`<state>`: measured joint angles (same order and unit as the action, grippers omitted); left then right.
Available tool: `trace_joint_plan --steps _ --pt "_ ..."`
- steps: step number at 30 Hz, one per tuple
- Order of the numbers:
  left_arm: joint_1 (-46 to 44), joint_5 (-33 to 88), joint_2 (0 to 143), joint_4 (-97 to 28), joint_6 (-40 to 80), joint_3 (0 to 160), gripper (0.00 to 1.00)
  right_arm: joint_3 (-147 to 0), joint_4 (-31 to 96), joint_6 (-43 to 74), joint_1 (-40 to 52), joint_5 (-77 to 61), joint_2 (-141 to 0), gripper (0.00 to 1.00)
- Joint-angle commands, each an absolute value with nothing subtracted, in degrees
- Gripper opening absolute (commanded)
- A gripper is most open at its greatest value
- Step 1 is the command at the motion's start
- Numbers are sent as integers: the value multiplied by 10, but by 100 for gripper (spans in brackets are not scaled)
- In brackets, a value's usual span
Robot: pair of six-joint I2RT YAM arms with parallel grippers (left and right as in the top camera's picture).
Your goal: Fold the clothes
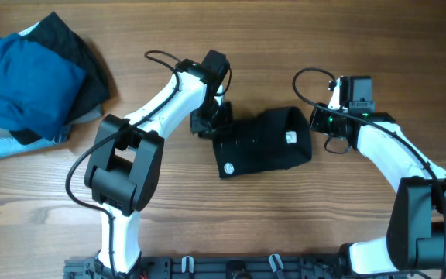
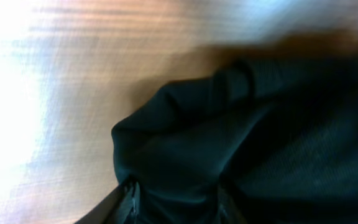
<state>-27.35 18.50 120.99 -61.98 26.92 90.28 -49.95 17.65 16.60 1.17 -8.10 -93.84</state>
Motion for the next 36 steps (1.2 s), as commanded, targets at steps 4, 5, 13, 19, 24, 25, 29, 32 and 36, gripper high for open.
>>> trace_joint_plan --steps 4,5,13,19,24,25,29,32,36 --pt "-253 150 1196 -658 274 906 43 -528 237 133 11 -155 -927 30" --pt "-242 147 1187 -651 274 914 43 -533 253 133 11 -173 -920 32" --pt "-209 154 1155 -565 264 938 59 -538 422 170 13 -254 -817 42" --pt "-258 164 1180 -563 212 937 61 -487 445 185 53 -271 -836 44" --pt "-281 164 1211 -561 212 937 61 -425 338 215 68 -258 -858 45" --pt "-284 164 1218 -562 212 937 61 -416 322 228 68 -247 -863 45" --pt "-298 164 1245 -584 212 937 61 -400 274 246 68 -200 -898 31" --pt "-302 164 1254 -612 213 937 61 -401 200 240 65 -136 -905 12" --pt "-302 167 1254 -653 249 937 60 -422 120 231 37 -121 -905 5"
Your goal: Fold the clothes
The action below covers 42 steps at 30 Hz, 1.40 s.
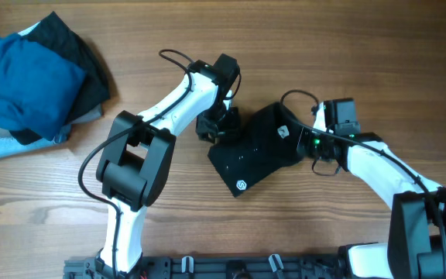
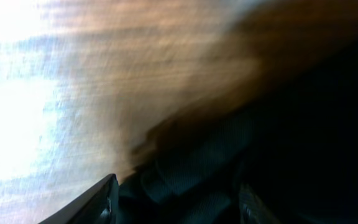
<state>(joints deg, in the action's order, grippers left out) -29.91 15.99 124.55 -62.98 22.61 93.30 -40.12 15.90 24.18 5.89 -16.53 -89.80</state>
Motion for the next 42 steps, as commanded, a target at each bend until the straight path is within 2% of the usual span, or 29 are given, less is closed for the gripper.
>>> trace_joint_plan --steps 1,3,5,9,13,16,23,26,28,30,35,39,42 --pt "-302 176 1254 -663 269 937 60 -432 106 217 28 -129 -905 4" --pt "-302 209 1254 -663 280 937 57 -458 101 196 14 -148 -905 8" --pt "-302 231 1253 -643 283 937 54 -483 128 189 11 -186 -905 20" --pt "-279 229 1230 -606 289 939 54 -498 278 181 11 -262 -888 36" --pt "-246 230 1189 -585 267 939 56 -498 415 182 19 -319 -879 41" --pt "-241 239 1183 -587 234 939 56 -494 469 165 34 -328 -879 46" --pt "-272 251 1183 -601 196 934 58 -449 399 215 119 -346 -881 52" --pt "-283 251 1183 -589 192 913 59 -434 355 241 147 -344 -891 52" --pt "-287 251 1183 -573 193 891 59 -432 334 255 152 -343 -896 42" --pt "-288 251 1183 -555 195 870 59 -432 323 256 152 -333 -897 4" --pt "-288 247 1183 -470 224 804 59 -432 307 252 133 -172 -897 4" --pt "-288 239 1183 -412 283 775 59 -432 298 204 111 -74 -897 4" --pt "-291 239 1183 -396 305 774 59 -432 244 174 97 -60 -897 4"
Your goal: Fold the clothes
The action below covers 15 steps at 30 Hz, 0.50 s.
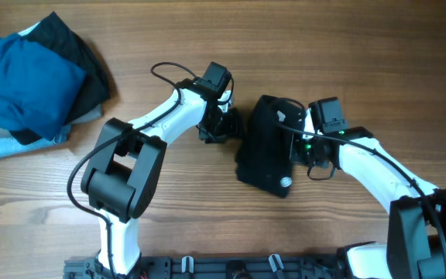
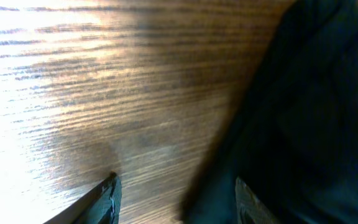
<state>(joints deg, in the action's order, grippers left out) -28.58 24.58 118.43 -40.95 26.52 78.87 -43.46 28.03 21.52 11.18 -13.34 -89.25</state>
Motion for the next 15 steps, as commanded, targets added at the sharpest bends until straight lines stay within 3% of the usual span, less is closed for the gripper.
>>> trace_joint_plan --steps 1,10,15 --pt "-291 237 1183 -394 305 774 59 -432 226 163 97 -60 -897 4" --pt "-273 299 1158 -389 305 774 55 -431 213 133 97 -60 -897 20" --pt "-251 420 1120 -346 298 774 57 -431 216 133 97 -60 -897 32"
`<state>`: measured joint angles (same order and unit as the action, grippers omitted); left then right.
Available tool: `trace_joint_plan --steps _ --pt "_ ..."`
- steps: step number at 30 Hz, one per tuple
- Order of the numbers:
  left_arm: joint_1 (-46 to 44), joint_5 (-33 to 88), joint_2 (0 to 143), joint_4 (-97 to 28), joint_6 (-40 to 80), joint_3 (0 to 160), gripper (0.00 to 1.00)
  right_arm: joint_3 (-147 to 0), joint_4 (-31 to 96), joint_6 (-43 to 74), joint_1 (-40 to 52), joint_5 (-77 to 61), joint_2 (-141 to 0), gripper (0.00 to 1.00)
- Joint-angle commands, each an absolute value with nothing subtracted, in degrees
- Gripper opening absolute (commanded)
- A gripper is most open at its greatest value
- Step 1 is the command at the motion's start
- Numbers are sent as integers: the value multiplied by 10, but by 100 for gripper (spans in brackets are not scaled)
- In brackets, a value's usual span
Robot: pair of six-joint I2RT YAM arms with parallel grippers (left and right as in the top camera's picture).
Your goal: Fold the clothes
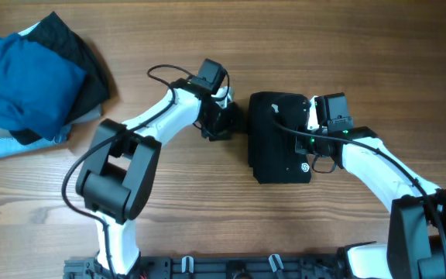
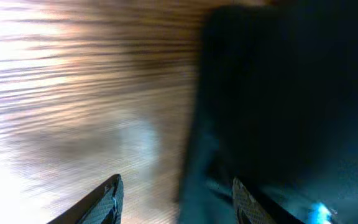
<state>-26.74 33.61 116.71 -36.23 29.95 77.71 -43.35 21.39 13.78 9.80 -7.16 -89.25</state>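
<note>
A black folded garment point(image 1: 277, 138) lies as a neat upright rectangle at the middle of the wooden table point(image 1: 207, 225), with a small white logo point(image 1: 303, 165) at its lower right corner. My left gripper point(image 1: 224, 124) sits at the garment's left edge. In the left wrist view the left gripper point(image 2: 178, 199) is open, and the dark cloth point(image 2: 278, 106) reaches in between its fingers point(image 2: 112, 196). My right gripper point(image 1: 313, 133) rests on the garment's right edge; its jaws are hidden from above.
A heap of clothes sits at the far left: a blue piece point(image 1: 22, 77) on top, black cloth point(image 1: 80, 46) behind it and pale blue cloth underneath. A black rail point(image 1: 223, 267) runs along the front edge.
The garment has turned a little further counterclockwise and now lies square to the table, its logo at the lower right. The left gripper stays open at its left edge.
First the garment lay wide across the middle, logo at lower left, with the left fingers close together on its left corner. Then it lay diagonal and the left gripper was open. Later it stood nearly upright, the right gripper on its edge. Now it lies square.
</note>
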Motion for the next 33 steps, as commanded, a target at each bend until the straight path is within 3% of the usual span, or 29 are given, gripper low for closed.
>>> trace_joint_plan --steps 1,5,9,21,24,31,33 --pt "-248 420 1113 -339 272 774 59 -431 217 133 97 -60 -897 38" --pt "-250 420 1119 -338 183 774 69 -431 219 135 97 -60 -897 56" --pt "-260 419 1143 -336 156 774 70 -432 222 137 97 -67 -897 67" --pt "-313 426 1228 -236 172 774 83 -451 273 135 97 -90 -888 77" --pt "-320 412 1238 -227 172 774 78 -471 302 135 96 -83 -861 80" --pt "-280 385 1238 -222 173 774 40 -492 354 136 96 -34 -748 82" --pt "-278 385 1238 -209 173 774 39 -492 356 136 96 -34 -724 82"
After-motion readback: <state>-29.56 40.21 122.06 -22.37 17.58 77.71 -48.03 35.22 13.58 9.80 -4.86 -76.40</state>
